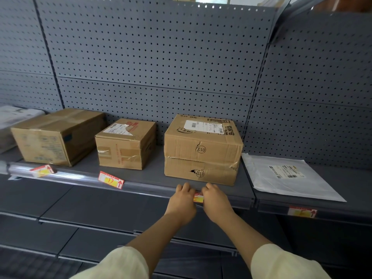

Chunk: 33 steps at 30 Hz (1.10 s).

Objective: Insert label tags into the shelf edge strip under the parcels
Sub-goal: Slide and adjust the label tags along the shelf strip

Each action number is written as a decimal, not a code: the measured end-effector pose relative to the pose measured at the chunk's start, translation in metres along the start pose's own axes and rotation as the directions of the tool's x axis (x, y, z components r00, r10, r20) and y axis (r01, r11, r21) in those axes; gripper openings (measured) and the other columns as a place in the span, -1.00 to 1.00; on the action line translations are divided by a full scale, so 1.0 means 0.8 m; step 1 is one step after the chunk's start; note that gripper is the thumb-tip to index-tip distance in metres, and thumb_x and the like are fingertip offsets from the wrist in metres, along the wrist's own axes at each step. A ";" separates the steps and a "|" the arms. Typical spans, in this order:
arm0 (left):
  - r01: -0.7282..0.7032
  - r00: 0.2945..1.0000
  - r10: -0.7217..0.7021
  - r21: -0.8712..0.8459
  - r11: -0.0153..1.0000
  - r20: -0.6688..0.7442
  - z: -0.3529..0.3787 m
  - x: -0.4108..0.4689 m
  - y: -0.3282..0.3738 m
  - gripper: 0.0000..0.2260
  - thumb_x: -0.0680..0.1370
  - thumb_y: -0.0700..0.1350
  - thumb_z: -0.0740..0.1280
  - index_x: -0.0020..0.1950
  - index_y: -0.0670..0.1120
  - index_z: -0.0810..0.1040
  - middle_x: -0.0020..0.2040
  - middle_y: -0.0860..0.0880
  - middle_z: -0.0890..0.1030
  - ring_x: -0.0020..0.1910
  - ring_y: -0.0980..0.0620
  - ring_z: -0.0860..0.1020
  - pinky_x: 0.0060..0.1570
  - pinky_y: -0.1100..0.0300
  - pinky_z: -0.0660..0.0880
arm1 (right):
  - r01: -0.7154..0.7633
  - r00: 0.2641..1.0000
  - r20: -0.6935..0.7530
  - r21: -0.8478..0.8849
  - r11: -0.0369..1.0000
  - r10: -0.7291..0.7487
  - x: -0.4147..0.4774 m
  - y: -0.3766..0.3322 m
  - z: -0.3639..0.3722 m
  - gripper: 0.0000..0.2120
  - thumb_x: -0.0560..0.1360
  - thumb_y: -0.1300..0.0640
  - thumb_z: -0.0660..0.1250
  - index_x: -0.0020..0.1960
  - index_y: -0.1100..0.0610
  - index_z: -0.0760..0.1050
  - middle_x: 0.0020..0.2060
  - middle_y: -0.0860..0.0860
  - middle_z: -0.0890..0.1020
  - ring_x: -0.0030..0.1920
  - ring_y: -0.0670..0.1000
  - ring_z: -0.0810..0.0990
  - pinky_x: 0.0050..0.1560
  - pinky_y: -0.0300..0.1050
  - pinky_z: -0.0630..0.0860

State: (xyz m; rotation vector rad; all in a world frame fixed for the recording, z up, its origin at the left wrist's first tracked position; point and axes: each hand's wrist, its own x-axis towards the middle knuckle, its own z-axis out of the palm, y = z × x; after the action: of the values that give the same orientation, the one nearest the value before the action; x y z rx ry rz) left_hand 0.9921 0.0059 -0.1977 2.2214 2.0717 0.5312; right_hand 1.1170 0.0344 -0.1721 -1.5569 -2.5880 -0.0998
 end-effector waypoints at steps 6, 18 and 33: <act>0.001 1.000 0.001 0.102 0.995 -0.025 -0.012 -0.005 -0.010 -0.66 0.56 -0.15 0.23 0.35 -0.07 0.41 0.27 -0.08 0.44 0.25 -0.09 0.41 0.19 0.08 0.37 | 0.015 0.999 -0.040 0.057 0.998 -0.013 -0.004 0.007 0.005 -0.73 0.53 0.29 0.26 0.22 0.17 0.45 0.20 0.09 0.47 0.22 0.11 0.42 0.12 -0.03 0.45; 0.227 0.972 -0.213 0.145 0.963 -0.103 -0.069 -0.058 -0.088 -0.61 0.56 -0.22 0.18 0.39 -0.06 0.42 0.32 -0.08 0.53 0.25 -0.11 0.50 0.23 0.09 0.39 | 0.209 0.973 -0.147 0.218 0.953 -0.179 0.008 -0.075 0.023 -0.71 0.57 0.21 0.22 0.28 0.15 0.48 0.16 0.07 0.55 0.19 0.11 0.49 0.16 0.00 0.46; 0.288 0.956 -0.279 0.107 0.952 -0.090 -0.128 -0.078 -0.275 -0.54 0.53 -0.18 0.27 0.43 -0.01 0.34 0.39 -0.08 0.35 0.31 -0.12 0.40 0.30 0.04 0.37 | 0.228 0.971 -0.119 0.180 0.957 -0.209 0.084 -0.254 0.030 -0.66 0.55 0.25 0.21 0.32 0.15 0.42 0.23 0.07 0.48 0.25 0.11 0.43 0.25 -0.01 0.41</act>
State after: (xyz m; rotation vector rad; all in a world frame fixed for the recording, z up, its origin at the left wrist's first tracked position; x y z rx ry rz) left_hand 0.7495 -0.0534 -0.1748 1.9332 2.4663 0.4830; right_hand 0.9050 0.0007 -0.1860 -1.1685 -2.5936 0.0519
